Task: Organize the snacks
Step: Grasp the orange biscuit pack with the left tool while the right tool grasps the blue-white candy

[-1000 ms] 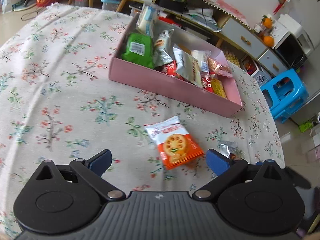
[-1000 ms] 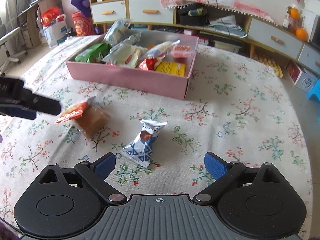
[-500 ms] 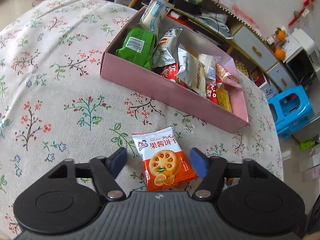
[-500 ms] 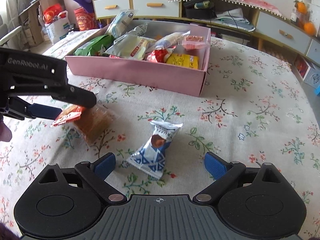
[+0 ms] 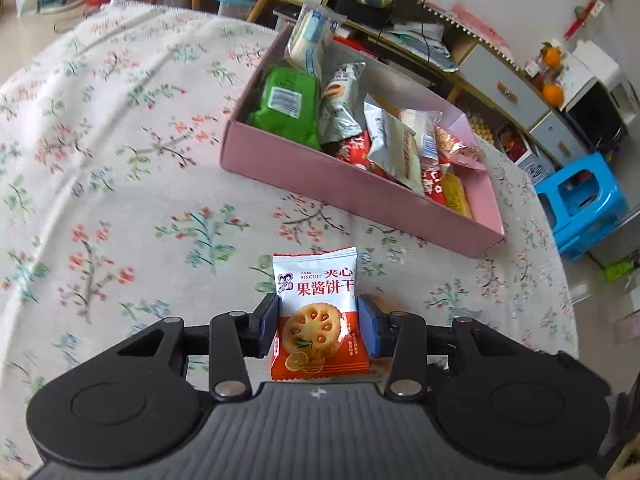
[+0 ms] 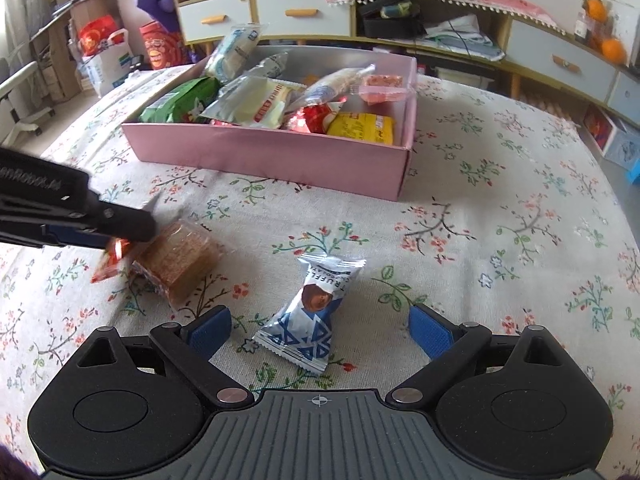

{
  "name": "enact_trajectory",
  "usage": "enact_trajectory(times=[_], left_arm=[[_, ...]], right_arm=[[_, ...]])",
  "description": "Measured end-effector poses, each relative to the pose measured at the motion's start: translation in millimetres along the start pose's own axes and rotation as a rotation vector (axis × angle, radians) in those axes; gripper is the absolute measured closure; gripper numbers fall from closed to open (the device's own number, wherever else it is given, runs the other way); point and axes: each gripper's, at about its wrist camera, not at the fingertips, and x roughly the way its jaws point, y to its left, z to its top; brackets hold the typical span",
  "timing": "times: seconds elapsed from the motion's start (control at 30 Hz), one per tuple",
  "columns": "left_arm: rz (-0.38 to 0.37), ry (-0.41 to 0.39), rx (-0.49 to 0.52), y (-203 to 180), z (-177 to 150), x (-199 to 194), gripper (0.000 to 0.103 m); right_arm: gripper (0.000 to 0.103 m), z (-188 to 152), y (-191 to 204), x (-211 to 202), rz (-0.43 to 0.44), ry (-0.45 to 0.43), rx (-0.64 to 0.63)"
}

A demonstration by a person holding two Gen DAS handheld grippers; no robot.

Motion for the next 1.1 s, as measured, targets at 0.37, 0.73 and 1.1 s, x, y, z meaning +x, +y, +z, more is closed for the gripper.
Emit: enact_trajectory(times=[0.37,0.73,1.1], left_arm=[[0.113,-0.089,0.228,24,-16,-12,0.063],[0.075,-0.181,0.301,34,-37,-20,0.029],[0.109,-0.215,0.357,31,-41,-19,0.055]], right_arm=[[0.008,-11,-15,-7,0.03,-0.073,0.08],[0.018,-23,-10,-9,0.003,-0.157,0.023],[0.064,-13,1,-8,0.026,-0.141,0.004]])
